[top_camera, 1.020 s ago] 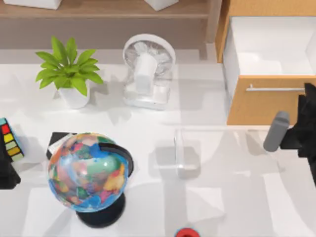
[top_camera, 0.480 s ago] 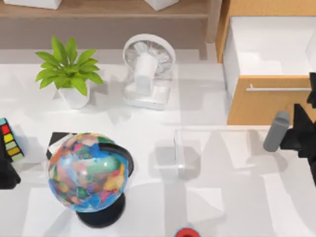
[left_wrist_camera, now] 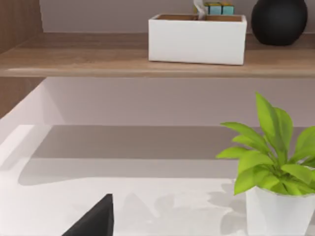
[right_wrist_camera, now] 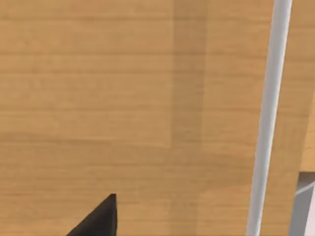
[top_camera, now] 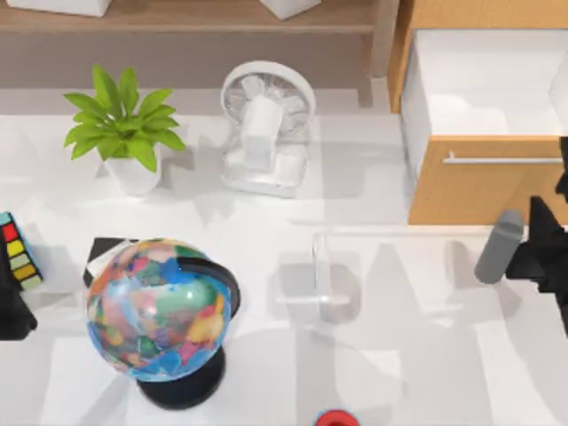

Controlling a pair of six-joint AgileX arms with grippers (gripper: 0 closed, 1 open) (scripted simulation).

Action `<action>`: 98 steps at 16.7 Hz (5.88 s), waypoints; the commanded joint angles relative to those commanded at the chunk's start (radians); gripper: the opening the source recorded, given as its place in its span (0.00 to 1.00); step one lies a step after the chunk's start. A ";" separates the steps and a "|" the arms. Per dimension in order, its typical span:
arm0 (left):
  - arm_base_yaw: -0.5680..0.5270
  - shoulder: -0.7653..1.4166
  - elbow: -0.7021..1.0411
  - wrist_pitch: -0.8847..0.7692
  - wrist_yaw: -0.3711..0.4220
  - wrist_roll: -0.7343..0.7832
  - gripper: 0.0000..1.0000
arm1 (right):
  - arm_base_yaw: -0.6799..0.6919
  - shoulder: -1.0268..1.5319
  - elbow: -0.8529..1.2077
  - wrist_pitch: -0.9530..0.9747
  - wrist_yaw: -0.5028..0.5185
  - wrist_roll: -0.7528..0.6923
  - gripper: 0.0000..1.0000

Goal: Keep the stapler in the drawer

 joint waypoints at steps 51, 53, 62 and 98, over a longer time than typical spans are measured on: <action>0.000 0.000 0.000 0.000 0.000 0.000 1.00 | 0.370 0.245 1.687 -2.996 -0.370 2.229 1.00; 0.000 0.000 0.000 0.000 0.000 0.000 1.00 | 0.372 0.255 1.654 -2.958 -0.370 2.228 1.00; 0.000 0.000 0.000 0.000 0.000 0.000 1.00 | 0.375 0.308 1.512 -2.760 -0.370 2.233 1.00; 0.000 0.000 0.000 0.000 0.000 0.000 1.00 | 0.362 0.255 1.603 -2.851 -0.379 2.222 0.00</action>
